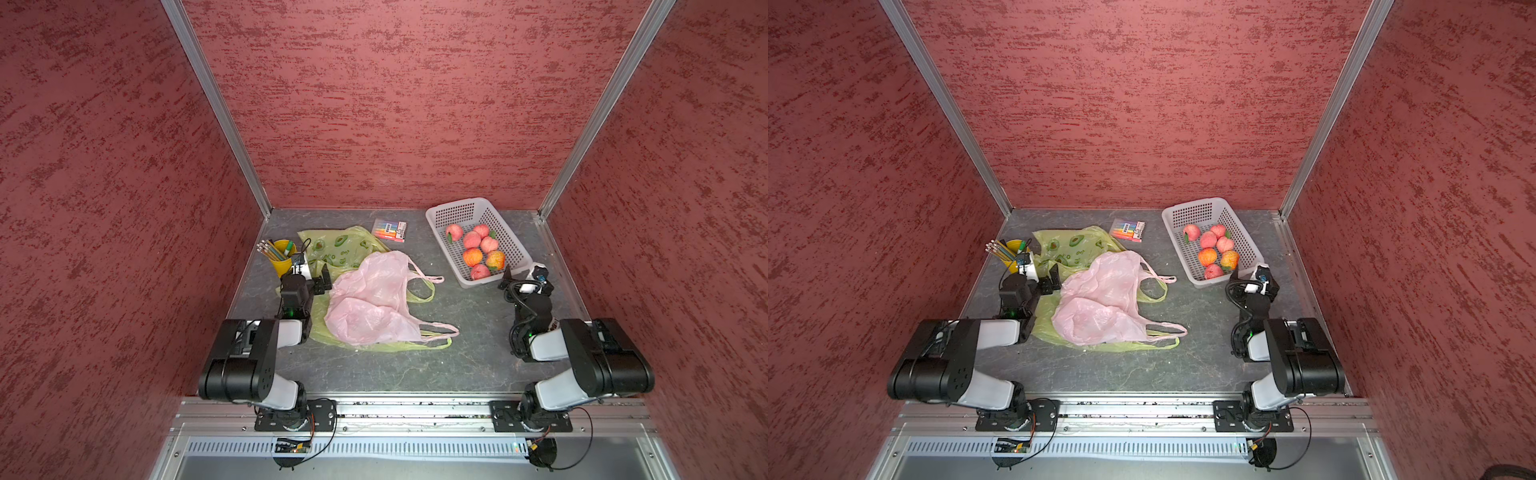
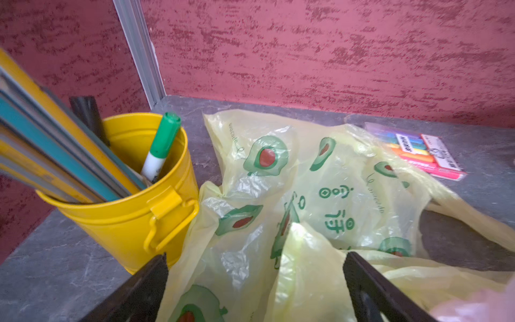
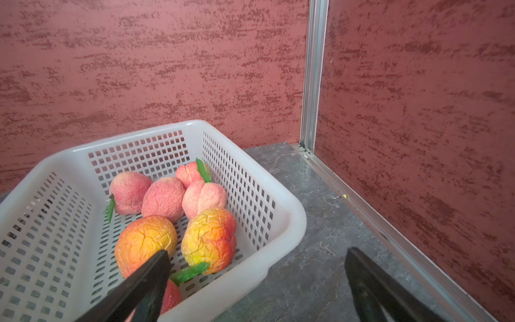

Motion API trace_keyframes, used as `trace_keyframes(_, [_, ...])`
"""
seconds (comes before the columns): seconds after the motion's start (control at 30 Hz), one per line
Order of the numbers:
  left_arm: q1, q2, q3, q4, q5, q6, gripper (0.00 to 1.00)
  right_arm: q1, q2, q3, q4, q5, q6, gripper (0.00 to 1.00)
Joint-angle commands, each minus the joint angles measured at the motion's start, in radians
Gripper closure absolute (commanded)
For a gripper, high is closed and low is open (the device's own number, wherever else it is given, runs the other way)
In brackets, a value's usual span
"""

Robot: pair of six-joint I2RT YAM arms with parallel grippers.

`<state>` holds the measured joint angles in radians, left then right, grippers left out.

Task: Place the peach into a plastic bag & tie a knot
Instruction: Move the basket to the center of the board.

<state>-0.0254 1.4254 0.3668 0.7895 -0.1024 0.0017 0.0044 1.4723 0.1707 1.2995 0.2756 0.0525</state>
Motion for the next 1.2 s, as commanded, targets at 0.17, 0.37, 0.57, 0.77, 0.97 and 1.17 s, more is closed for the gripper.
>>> trace_keyframes(0.17, [-0.201,-0.329,0.080,-0.390,-0.239,0.009,0.00,-0.003,-0.446,0.090,-0.558,0.210,0.242,0.01])
trace_keyframes(0.37, [-0.242,-0.455,0.248,-0.870,-0.166,-0.292,0.00,-0.004,-0.611,0.220,-0.944,-0.013,0.487,0.15])
trace_keyframes(0.57, [-0.255,-0.479,0.452,-1.264,0.250,-0.477,0.15,-0.003,-0.427,0.502,-1.246,-0.359,0.494,0.41])
trace_keyframes(0.77, [-0.444,-0.397,0.548,-1.415,0.253,-0.515,0.25,0.000,-0.075,0.798,-1.447,-0.446,0.456,0.55])
trace_keyframes(0.97, [-0.526,-0.314,0.536,-1.417,0.228,-0.536,0.31,0.020,0.102,0.922,-1.591,-0.352,0.388,0.51])
trace_keyframes(1.17, [-0.526,-0.307,0.502,-1.362,0.215,-0.529,0.31,0.064,0.094,0.862,-1.606,-0.338,0.387,0.54])
